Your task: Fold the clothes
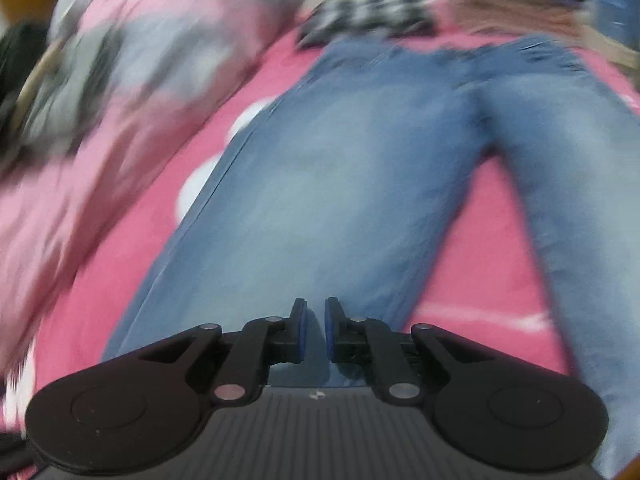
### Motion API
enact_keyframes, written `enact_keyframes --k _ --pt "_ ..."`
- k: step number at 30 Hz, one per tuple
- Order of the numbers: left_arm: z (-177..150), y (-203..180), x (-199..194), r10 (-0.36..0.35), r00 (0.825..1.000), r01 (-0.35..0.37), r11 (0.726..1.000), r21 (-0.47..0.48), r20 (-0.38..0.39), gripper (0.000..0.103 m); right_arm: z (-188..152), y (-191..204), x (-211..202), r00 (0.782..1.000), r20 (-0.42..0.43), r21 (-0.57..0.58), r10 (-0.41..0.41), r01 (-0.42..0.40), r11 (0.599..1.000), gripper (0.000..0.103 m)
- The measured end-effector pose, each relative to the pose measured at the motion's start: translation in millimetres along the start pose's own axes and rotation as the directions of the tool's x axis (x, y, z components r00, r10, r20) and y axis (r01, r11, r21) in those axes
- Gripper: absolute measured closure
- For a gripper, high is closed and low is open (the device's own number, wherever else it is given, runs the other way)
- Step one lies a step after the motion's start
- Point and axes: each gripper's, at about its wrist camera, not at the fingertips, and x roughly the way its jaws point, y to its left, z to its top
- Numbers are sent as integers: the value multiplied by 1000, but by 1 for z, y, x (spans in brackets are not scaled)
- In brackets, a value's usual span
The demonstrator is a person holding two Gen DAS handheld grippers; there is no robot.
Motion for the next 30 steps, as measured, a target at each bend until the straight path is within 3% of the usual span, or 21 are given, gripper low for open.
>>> enact_keyframes --k 6,8,10,14,21,24,28,30 --pt "-1 -2 0 4 1000 -4 1000 -9 0 62 -6 13 -9 991 30 17 131 -131 991 92" --pt "-2 -2 0 3 1000 -3 1000 -15 -1 61 -12 12 -1 994 20 39 112 -112 993 92" --pt "-2 -2 0 3 1000 -3 1000 -17 -1 60 -14 -7 -2 995 62 140 78 -87 986 93" --pt "-3 -3 -2 5 1000 -5 1000 -15 -1 58 -17 -47 -14 985 165 357 46 -103 928 92" --pt "-2 -2 0 -1 1000 1 1000 -22 -3 54 -24 -33 -28 974 136 315 179 -214 925 90" --pt "-1 -2 -1 -1 1000 0 1000 -29 -8 54 -32 -44 -29 982 131 377 133 -173 910 90" --pt "0 -1 -1 -4 1000 3 999 -44 -16 54 -37 -67 -39 976 171 494 138 -206 845 90" --pt "0 -2 -2 -3 1000 2 999 -46 -17 54 -38 -67 -42 972 170 488 162 -226 843 89"
